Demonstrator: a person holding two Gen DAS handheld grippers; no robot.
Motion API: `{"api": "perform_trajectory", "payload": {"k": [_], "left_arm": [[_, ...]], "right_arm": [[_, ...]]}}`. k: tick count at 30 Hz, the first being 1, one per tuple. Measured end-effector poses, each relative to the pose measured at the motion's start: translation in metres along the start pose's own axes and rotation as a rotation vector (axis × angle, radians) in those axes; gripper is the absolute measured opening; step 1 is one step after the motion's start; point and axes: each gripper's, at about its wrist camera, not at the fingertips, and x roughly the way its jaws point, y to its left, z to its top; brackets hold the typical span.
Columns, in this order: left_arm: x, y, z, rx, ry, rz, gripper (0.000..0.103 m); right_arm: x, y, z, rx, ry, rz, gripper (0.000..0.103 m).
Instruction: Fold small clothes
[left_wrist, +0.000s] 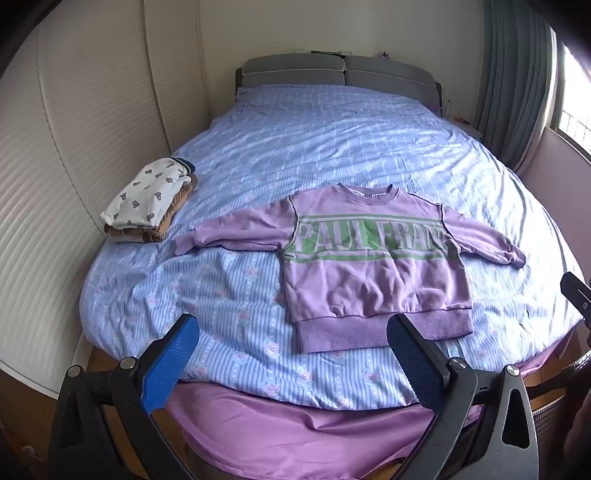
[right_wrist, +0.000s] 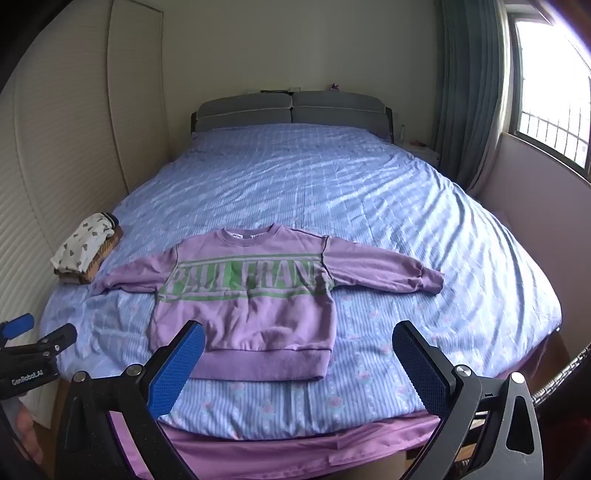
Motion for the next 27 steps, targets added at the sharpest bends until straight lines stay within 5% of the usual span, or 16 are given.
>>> {"api": "perform_trajectory", "payload": {"k": [27], "left_arm": [[-0.01, 0.003, 0.0, -0.009, -0.011, -0.02, 0.103]], "right_arm": [[-0.005, -0.005, 0.002, 0.004, -0.012, -0.008, 0.102]]}}
